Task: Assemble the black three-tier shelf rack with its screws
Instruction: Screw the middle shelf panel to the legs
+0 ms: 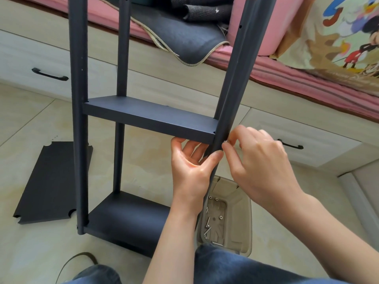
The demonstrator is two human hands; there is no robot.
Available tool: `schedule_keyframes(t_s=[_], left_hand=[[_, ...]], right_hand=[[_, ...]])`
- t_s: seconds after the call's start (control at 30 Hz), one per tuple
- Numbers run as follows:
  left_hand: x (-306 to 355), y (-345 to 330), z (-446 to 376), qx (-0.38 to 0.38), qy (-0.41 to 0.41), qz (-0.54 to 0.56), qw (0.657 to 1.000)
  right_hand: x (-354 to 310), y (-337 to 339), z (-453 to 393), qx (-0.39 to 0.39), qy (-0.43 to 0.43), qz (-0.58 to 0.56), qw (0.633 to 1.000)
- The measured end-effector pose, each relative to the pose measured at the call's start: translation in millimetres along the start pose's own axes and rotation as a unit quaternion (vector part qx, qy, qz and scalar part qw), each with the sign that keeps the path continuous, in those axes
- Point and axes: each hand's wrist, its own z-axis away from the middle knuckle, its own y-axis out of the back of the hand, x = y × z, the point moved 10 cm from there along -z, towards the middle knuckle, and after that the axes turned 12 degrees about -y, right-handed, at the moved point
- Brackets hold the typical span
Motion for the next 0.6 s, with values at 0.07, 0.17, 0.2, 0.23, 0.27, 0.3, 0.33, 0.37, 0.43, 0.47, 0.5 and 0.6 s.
schedule_keyframes(t_s=[0.07, 0.17, 0.2, 0.23, 0.27, 0.3, 0.33, 0.37, 0.43, 0.47, 0.5, 0.6], left_hand=[[-1, 0, 0, 0.002, 0.002, -0.006, 1.0], [-2, 3, 0, 0.004, 0.001, -0.014, 1.0], [-1, 4, 0, 0.005, -0.001, -0.013, 1.0], [0, 3, -1, 0.005, -0.002, -0.011, 1.0], [0, 3, -1, 0.004, -0.002, -0.007, 1.0], [0, 2, -1, 0.004, -0.003, -0.004, 1.0], [0, 2, -1, 0.006, -0.003, -0.003, 1.0], [0, 2, -1, 0.008, -0.004, -0.004, 1.0], [0, 3, -2, 0.009, -0.008, -0.005, 1.0], [0, 4, -2, 0.009, -0.012, -0.007, 1.0], [1, 4, -2, 0.01, -0.013, -0.009, 1.0], [0, 5, -1, 0.015, -0.009, -0.01, 1.0]], right_hand=[[-2, -4, -2, -0.005, 0.006, 0.005, 1.0], [2, -10, -6, -0.026, -0.012, -0.001, 1.0], [3, -9, -6, -0.023, -0.015, 0.006, 1.0], [4, -6, -5, -0.015, -0.016, 0.006, 1.0], [3, -3, -3, -0.006, -0.012, 0.002, 1.0], [1, -1, -2, 0.0, -0.004, 0.001, 1.0], [-1, -1, -1, 0.001, 0.004, 0.009, 1.0], [-2, -2, 0, -0.001, 0.009, 0.02, 1.0], [-3, -7, -1, -0.008, 0.009, 0.036, 0.999], [-3, -9, -2, -0.013, 0.006, 0.041, 0.999], [-2, -10, -2, -0.02, 0.004, 0.04, 0.999], [4, -16, -4, -0.054, -0.022, -0.005, 0.998]])
